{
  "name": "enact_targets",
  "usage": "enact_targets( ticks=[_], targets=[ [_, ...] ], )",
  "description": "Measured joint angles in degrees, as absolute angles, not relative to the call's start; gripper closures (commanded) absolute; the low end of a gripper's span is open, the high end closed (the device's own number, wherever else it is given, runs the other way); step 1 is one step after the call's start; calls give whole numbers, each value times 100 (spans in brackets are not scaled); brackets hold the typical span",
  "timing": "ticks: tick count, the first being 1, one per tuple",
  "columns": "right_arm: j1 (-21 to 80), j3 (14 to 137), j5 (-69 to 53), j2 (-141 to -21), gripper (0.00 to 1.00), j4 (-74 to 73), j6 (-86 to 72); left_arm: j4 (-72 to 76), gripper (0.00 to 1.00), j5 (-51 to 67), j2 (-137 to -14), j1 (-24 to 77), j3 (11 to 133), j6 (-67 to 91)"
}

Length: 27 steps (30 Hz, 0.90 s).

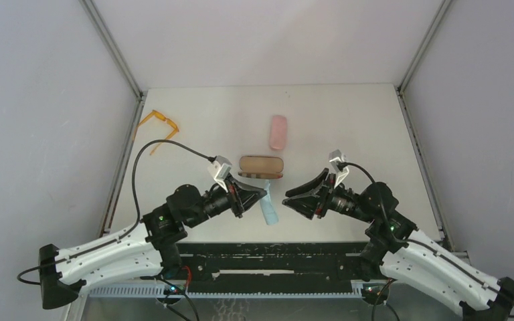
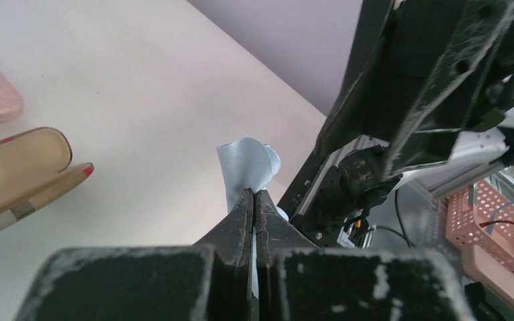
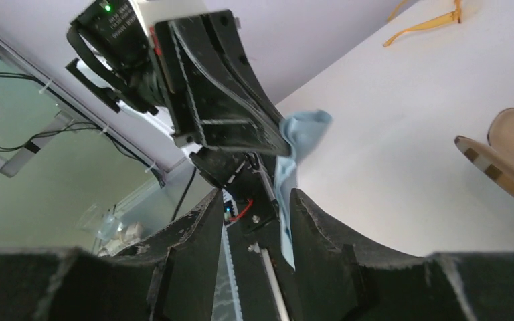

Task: Organize the sunglasses
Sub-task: Pick up the glasses cleaning cloth from the center of the board.

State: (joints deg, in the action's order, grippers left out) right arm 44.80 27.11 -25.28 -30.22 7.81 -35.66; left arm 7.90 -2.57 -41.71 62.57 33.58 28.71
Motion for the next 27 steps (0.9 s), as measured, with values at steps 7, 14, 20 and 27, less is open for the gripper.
enact_targets(
  ticks=[7,14,20,27],
  targets=[
    [5284,3100,-1170,-3531,63,746,-3599,519,100,-215,-4154,6257,3358,2731],
    [5299,3194,-797,-4075,64,696,-3776,493,100,-73,-4178,6257,3365,2729],
    [5297,3253,-875,-4322,69,661,-3857,493,100,21,-4292,6257,3367,2727],
    [5301,3256,-908,-4226,71,576,-3854,493,100,14,-4309,6257,3367,2729]
  ],
)
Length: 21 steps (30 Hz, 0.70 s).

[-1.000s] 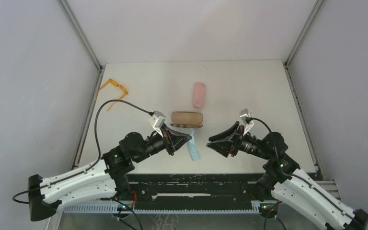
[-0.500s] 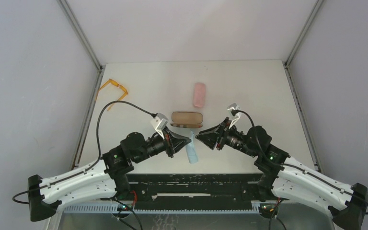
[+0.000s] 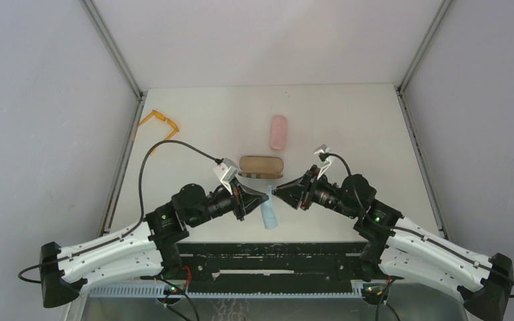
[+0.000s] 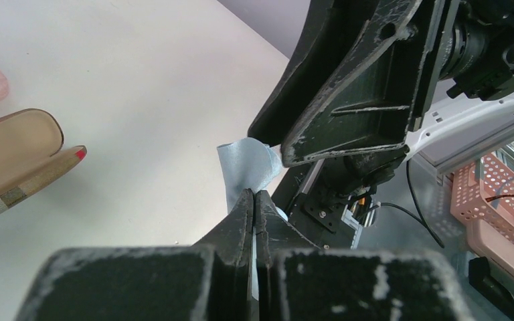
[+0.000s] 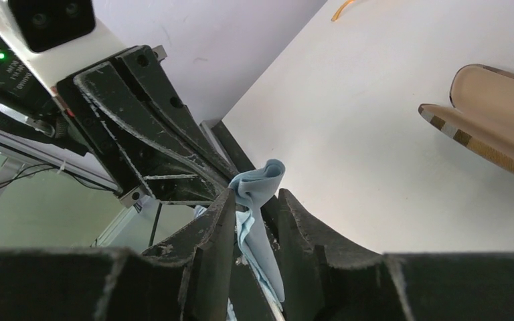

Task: Organize the sunglasses
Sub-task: Pick up the glasses cleaning cloth from the center of the board.

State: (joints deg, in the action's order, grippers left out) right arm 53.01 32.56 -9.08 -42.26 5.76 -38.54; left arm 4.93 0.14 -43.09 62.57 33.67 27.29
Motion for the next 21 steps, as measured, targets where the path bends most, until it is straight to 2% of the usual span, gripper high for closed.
enact_targets(
  ticks=[7,21],
  targets=[
    [5304,3277,-945,-3970,71,482,-3850,493,100,-86,-4307,6257,3367,2733],
    [5334,3277,-1260,-4313,71,679,-3859,497,100,-80,-4370,6257,3367,2733]
  ],
)
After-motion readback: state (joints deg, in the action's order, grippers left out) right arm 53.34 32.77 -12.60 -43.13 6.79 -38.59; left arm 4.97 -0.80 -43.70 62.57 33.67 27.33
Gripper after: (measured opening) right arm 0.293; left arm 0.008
